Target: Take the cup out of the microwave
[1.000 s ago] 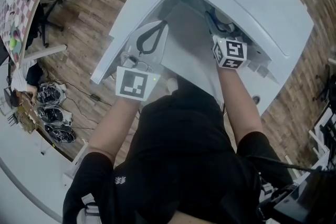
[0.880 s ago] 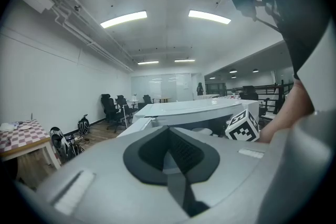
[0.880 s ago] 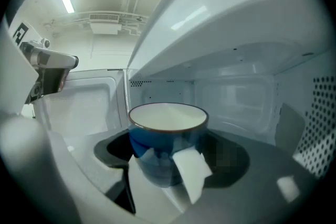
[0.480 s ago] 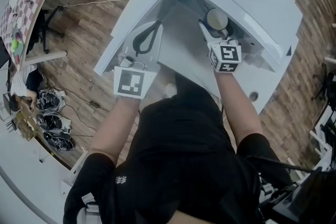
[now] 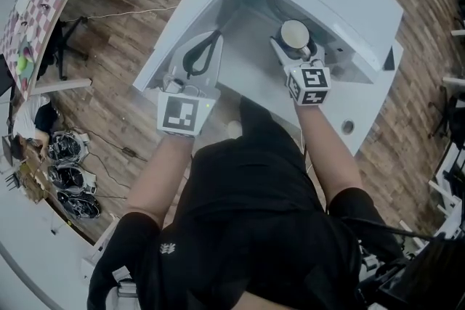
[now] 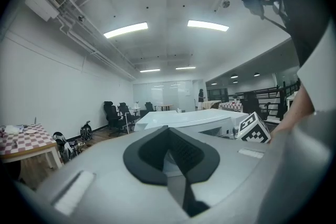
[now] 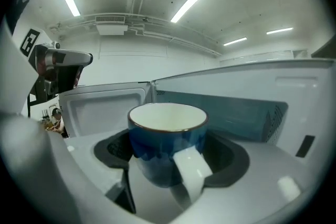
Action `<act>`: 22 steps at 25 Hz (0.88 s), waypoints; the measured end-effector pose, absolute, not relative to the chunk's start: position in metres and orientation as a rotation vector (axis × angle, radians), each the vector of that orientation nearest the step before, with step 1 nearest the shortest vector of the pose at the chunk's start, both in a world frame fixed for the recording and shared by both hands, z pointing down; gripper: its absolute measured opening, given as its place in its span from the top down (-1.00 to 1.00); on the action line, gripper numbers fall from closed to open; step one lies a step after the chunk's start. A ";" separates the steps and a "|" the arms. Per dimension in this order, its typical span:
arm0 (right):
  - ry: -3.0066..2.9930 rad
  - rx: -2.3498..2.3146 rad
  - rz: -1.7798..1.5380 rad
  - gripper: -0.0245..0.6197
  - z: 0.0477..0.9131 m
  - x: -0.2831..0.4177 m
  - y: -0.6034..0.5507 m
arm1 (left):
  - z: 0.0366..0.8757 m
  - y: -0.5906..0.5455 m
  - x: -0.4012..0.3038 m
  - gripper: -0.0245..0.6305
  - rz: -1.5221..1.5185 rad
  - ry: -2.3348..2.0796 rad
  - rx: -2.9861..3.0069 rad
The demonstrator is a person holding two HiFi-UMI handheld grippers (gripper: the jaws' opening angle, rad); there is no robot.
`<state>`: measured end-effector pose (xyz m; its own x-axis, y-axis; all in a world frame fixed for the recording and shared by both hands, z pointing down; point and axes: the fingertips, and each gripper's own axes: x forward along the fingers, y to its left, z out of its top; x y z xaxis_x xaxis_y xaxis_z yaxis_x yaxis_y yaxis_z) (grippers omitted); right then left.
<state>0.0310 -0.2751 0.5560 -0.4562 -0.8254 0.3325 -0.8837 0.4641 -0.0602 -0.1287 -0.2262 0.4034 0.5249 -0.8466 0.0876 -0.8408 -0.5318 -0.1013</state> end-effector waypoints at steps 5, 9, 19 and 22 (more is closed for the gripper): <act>-2.468 1.488 0.306 -0.30 0.540 0.030 -0.260 | 0.390 -0.212 -0.140 0.92 -0.201 1.520 -2.670; -2.479 1.494 0.288 -0.30 0.520 0.035 -0.247 | 0.375 -0.198 -0.142 0.92 -0.199 1.534 -2.646; -2.480 1.467 0.231 -0.30 0.474 0.050 -0.227 | 0.332 -0.186 -0.148 0.92 -0.166 1.527 -2.604; -2.484 1.468 0.225 -0.30 0.461 0.056 -0.226 | 0.320 -0.188 -0.153 0.92 -0.140 1.541 -2.604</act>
